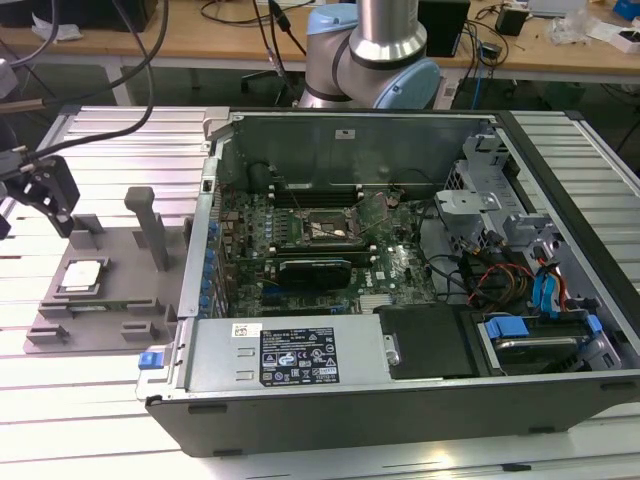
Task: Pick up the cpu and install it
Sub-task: 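Pick up the cpu and move it towards the insertion slot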
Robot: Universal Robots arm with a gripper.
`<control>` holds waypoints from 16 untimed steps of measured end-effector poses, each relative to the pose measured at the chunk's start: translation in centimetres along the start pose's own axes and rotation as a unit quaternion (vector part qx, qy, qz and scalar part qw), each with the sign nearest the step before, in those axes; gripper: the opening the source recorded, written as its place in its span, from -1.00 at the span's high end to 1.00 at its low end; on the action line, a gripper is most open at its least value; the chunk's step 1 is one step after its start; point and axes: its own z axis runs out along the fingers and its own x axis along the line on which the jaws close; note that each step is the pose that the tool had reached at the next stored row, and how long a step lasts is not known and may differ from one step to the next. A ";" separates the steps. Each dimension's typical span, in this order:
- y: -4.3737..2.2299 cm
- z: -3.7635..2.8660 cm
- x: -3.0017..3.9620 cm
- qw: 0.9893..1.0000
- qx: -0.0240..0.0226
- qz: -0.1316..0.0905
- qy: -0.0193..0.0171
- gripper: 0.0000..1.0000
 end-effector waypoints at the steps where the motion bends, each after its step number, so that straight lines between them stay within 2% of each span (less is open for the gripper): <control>1: 0.00 0.04 0.00 1.000 0.000 0.000 0.000 -0.56; 7: 0.01 0.38 0.01 1.000 0.000 0.000 0.000 -0.56; 14: 0.03 1.33 0.01 1.000 0.001 -0.001 0.000 -0.56; 16: 0.04 1.74 -0.16 1.000 0.002 -0.008 0.000 -0.56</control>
